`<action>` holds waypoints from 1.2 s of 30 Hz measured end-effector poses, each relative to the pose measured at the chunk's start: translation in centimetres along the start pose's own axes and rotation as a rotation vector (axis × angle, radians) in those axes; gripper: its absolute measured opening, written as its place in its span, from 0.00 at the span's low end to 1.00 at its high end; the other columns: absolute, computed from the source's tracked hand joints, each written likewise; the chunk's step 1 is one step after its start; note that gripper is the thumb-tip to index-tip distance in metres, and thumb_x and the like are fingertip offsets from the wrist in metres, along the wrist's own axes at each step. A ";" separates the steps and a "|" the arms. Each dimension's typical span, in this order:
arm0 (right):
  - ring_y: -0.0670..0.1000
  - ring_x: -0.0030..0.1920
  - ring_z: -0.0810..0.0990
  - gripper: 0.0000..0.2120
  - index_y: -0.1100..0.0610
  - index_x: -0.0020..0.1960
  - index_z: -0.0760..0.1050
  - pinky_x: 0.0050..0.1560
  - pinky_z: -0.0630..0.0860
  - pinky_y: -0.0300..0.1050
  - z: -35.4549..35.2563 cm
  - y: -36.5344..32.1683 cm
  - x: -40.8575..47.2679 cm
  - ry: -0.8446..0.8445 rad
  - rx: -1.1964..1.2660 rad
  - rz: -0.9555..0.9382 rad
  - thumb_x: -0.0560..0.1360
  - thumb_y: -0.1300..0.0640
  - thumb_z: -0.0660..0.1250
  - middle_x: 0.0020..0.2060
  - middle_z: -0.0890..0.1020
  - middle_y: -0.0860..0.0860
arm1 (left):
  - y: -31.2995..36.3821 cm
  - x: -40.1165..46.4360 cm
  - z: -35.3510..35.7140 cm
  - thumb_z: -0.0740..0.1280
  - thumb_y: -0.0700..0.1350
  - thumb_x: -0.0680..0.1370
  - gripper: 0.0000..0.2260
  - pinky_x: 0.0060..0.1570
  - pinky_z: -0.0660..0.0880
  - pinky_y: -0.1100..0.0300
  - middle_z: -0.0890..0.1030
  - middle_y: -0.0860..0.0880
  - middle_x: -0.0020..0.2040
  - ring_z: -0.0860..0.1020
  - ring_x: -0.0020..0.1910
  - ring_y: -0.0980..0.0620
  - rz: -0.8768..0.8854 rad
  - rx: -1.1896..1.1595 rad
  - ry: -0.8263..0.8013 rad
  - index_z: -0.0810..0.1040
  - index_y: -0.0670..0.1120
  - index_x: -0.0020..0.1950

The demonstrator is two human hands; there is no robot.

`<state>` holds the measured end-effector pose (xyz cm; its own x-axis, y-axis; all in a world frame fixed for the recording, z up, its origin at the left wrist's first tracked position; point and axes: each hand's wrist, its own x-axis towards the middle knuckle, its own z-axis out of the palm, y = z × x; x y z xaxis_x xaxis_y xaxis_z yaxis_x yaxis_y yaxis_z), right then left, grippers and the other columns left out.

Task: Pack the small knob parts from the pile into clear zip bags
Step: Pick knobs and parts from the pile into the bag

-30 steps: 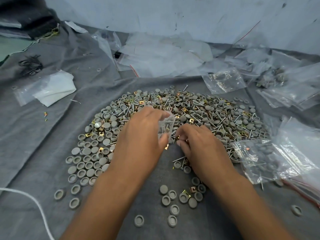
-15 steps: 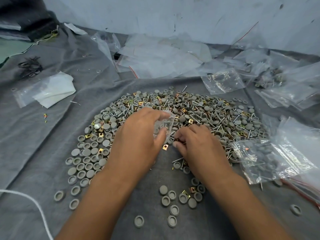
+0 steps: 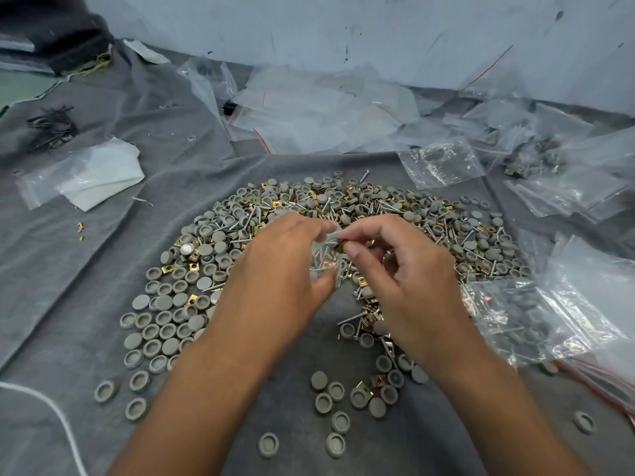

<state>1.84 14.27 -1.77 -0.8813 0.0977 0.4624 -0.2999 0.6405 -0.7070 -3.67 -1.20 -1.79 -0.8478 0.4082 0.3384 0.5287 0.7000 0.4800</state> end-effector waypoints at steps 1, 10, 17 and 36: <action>0.42 0.47 0.78 0.04 0.49 0.53 0.79 0.47 0.72 0.32 0.4 0.0 0.0 -0.002 -0.061 -0.040 0.80 0.57 0.69 0.45 0.80 0.39 | 0.0 0.0 0.0 0.75 0.50 0.72 0.21 0.52 0.68 0.64 0.76 0.59 0.54 0.71 0.48 0.60 0.001 0.007 -0.001 0.78 0.54 0.64; 0.41 0.46 0.73 0.07 0.55 0.52 0.81 0.49 0.70 0.32 1.3 0.7 0.0 0.128 -0.283 -0.160 0.75 0.58 0.75 0.46 0.78 0.40 | -0.2 0.2 0.1 0.76 0.48 0.72 0.21 0.51 0.66 0.65 0.76 0.59 0.54 0.68 0.44 0.61 -0.005 -0.003 0.010 0.78 0.53 0.64; 0.49 0.50 0.80 0.06 0.54 0.53 0.84 0.52 0.74 0.42 1.1 0.3 0.3 0.131 -0.318 -0.225 0.78 0.54 0.74 0.49 0.85 0.44 | 0.0 0.3 -0.1 0.74 0.48 0.72 0.20 0.53 0.66 0.66 0.78 0.56 0.57 0.70 0.47 0.60 -0.013 -0.007 -0.002 0.78 0.52 0.64; 0.47 0.51 0.68 0.08 0.43 0.54 0.76 0.46 0.65 0.44 1.1 2.2 0.0 -0.265 -0.785 0.207 0.78 0.42 0.67 0.50 0.79 0.40 | -0.2 0.2 -0.4 0.75 0.50 0.73 0.21 0.62 0.72 0.55 0.78 0.57 0.59 0.74 0.54 0.58 -0.022 -0.016 0.024 0.77 0.54 0.66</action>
<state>0.76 14.85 -3.89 -0.9760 0.1525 0.1556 0.1306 0.9812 -0.1423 -3.89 -1.49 -1.51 -0.8581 0.3786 0.3468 0.5106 0.6993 0.5002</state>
